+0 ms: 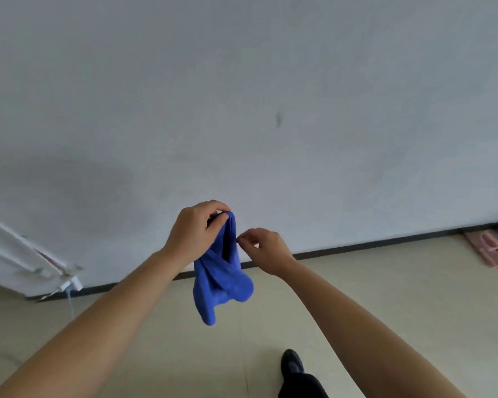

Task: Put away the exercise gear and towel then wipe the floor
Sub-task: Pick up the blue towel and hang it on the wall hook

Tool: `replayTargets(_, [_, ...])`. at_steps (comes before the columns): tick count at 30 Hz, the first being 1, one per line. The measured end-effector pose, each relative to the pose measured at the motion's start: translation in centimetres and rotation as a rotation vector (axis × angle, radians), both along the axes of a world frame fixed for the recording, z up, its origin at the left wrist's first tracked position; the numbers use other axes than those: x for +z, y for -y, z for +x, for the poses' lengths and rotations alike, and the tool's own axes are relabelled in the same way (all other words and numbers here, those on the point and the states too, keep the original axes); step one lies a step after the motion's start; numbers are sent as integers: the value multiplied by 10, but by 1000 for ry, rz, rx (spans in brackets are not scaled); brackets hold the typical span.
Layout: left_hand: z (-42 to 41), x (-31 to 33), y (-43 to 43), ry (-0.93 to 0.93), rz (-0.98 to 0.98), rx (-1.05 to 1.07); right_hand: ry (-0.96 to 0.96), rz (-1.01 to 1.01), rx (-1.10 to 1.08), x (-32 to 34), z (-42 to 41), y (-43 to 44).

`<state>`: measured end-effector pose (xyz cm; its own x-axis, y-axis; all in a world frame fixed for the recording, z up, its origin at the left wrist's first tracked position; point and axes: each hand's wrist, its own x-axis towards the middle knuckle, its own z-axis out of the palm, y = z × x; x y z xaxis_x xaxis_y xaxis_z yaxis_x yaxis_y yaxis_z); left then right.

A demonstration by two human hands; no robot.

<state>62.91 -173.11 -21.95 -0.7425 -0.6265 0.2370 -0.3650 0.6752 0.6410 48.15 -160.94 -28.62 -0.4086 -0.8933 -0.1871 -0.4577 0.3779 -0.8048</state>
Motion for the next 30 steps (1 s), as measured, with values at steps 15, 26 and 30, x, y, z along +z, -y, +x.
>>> replayTargets(15, [-198, 81, -179, -127, 0, -561, 47, -93, -602, 62, -105, -210])
replayTargets(26, [-449, 78, -390, -82, -190, -637, 5, -240, -1060, 63, -317, -484])
replayTargets(30, [-530, 86, -462, -124, -186, -667, -88, -349, -1110, 90, -389, -567])
